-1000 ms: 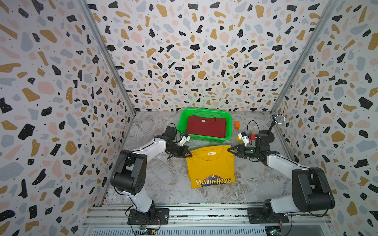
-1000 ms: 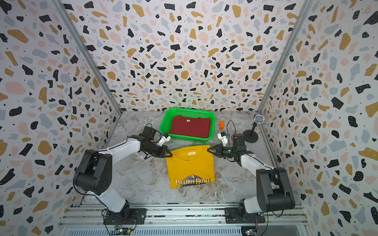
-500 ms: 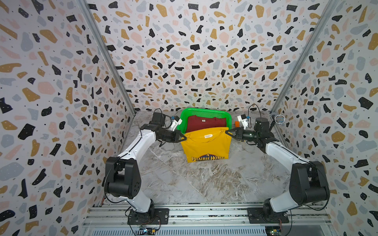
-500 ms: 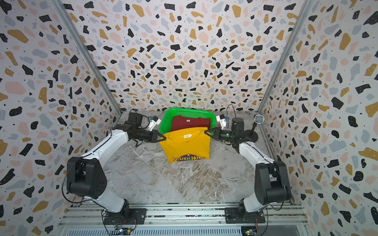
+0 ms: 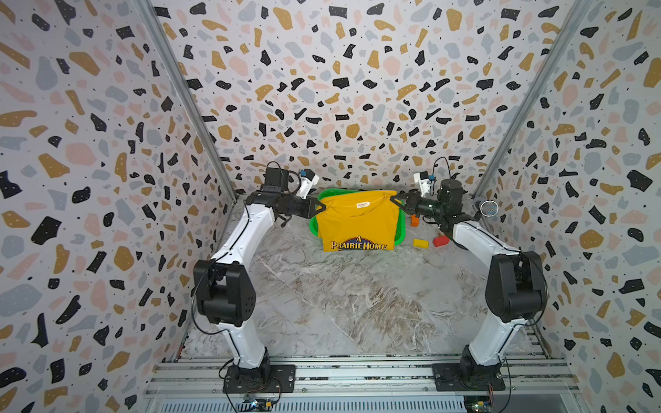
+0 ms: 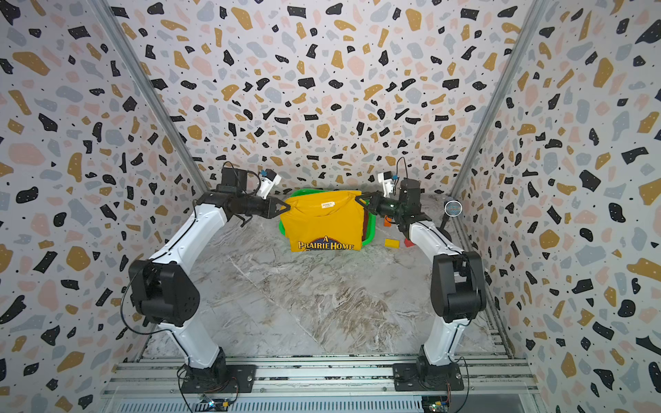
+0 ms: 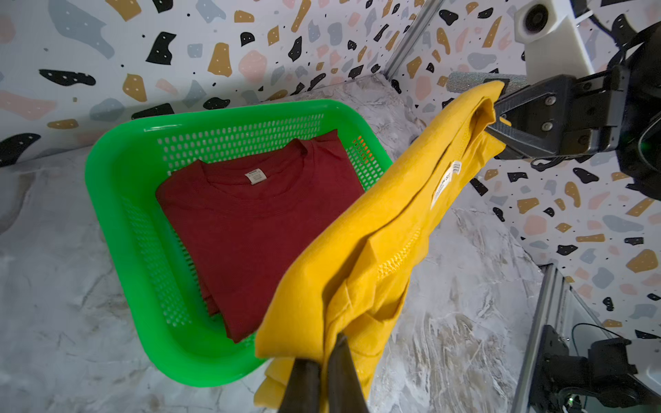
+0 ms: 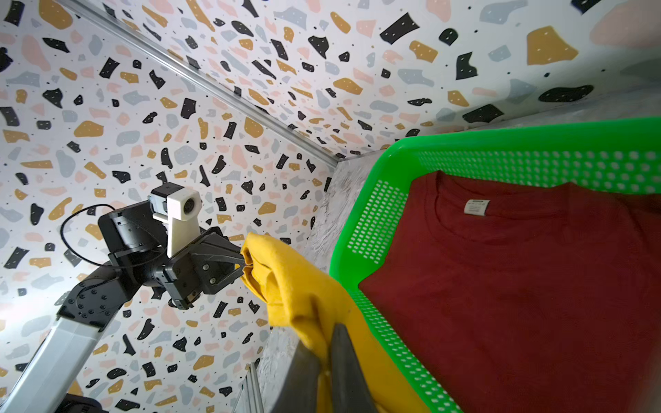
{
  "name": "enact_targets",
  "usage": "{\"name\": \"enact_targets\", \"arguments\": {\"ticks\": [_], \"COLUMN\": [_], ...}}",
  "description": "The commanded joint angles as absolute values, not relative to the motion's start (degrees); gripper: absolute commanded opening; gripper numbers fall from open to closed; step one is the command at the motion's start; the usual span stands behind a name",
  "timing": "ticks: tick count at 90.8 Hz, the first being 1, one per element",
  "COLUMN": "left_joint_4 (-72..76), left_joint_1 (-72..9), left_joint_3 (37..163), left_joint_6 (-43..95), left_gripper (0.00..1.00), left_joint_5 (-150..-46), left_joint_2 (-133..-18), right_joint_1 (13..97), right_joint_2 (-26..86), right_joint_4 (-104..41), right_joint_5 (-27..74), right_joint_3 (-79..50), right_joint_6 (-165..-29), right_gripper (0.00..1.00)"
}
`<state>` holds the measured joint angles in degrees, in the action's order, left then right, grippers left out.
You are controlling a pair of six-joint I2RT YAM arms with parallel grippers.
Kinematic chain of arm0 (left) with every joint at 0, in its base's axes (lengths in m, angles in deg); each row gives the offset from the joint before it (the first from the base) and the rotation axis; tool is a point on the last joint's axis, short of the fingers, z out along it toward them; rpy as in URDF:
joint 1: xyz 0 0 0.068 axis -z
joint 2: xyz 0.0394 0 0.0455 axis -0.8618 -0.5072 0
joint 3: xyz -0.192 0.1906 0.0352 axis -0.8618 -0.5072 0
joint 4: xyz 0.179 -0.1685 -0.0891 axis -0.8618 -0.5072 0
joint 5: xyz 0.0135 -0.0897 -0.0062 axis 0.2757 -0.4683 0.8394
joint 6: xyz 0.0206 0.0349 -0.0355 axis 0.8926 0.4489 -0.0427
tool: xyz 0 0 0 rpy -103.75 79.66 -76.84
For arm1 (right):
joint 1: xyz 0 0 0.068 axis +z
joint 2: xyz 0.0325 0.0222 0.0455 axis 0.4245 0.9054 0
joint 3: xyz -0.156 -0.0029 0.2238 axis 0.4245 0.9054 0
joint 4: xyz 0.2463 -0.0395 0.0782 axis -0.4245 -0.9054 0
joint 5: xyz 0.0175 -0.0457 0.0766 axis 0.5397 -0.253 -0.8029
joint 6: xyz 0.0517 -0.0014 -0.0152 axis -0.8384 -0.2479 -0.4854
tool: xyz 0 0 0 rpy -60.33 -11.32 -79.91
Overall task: Put the folded t-shirts into the basket
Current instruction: Place the T-shirt in the bin.
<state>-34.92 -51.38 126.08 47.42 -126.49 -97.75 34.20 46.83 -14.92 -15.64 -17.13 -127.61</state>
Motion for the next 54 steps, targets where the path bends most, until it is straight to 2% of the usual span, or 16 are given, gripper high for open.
{"name": "enact_targets", "arguments": {"ticks": [1,19,54], "left_joint_4": [-35.2,-34.9,-31.2], "left_joint_1": [-52.0,-52.0,-50.4], "left_joint_3": [132.2,142.2,151.2], "left_joint_6": [52.4,53.8,51.2], "left_gripper": [0.0,0.0,0.0], "left_joint_5": [-125.5,-124.8,-122.8], "left_joint_2": [-103.1,-113.1,-124.3], "right_joint_1": [34.0,33.9,33.8], "right_joint_2": [48.0,52.8,58.3], "right_joint_4": [-15.5,-15.3,-20.2], "right_joint_5": [-10.3,-6.8,-3.0], "right_joint_3": [-20.3,-22.4,-26.8], "right_joint_6": [-126.5,-125.2,-120.9], "right_gripper": [0.0,0.0,0.0]}}
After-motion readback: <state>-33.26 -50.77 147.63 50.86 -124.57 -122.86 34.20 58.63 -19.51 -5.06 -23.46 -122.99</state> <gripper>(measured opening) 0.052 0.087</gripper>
